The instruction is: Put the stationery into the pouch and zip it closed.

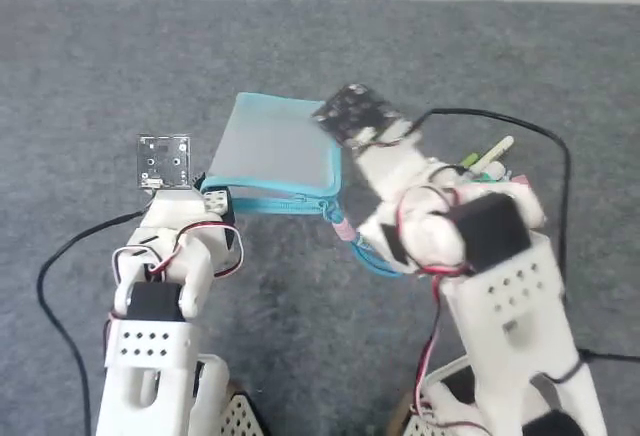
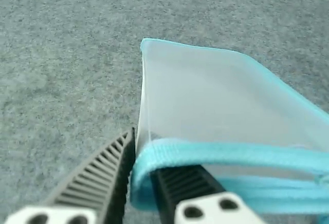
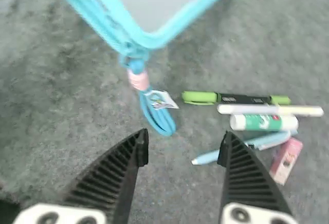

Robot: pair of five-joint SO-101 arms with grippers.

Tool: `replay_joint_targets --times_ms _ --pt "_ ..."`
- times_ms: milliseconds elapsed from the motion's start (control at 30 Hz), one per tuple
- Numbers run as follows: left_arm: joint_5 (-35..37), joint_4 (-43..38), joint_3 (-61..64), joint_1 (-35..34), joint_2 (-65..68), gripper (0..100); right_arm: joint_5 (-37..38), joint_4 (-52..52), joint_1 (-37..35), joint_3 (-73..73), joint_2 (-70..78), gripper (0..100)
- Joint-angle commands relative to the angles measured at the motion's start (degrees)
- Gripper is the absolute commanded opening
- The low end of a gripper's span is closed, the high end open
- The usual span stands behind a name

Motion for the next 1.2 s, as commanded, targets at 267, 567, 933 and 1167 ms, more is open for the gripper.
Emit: replay_joint_targets --times_ms 267,567,933,1167 --pt "1.14 -1.14 -0.66 -0.35 0.18 1 -13.27 -19.74 21.58 16.53 9.98 21.7" --pt "1.05 -2.11 0.31 -0.35 0.18 1 -5.36 -24.13 34.07 12.40 20.35 21.6" --pt "0.79 -3.34 1.27 -0.44 0.18 1 6.77 -28.09 37.67 10.55 28.62 21.9" --pt "0.70 -3.43 1.80 -0.44 0.18 1 16.70 -33.89 43.12 10.46 34.33 21.9"
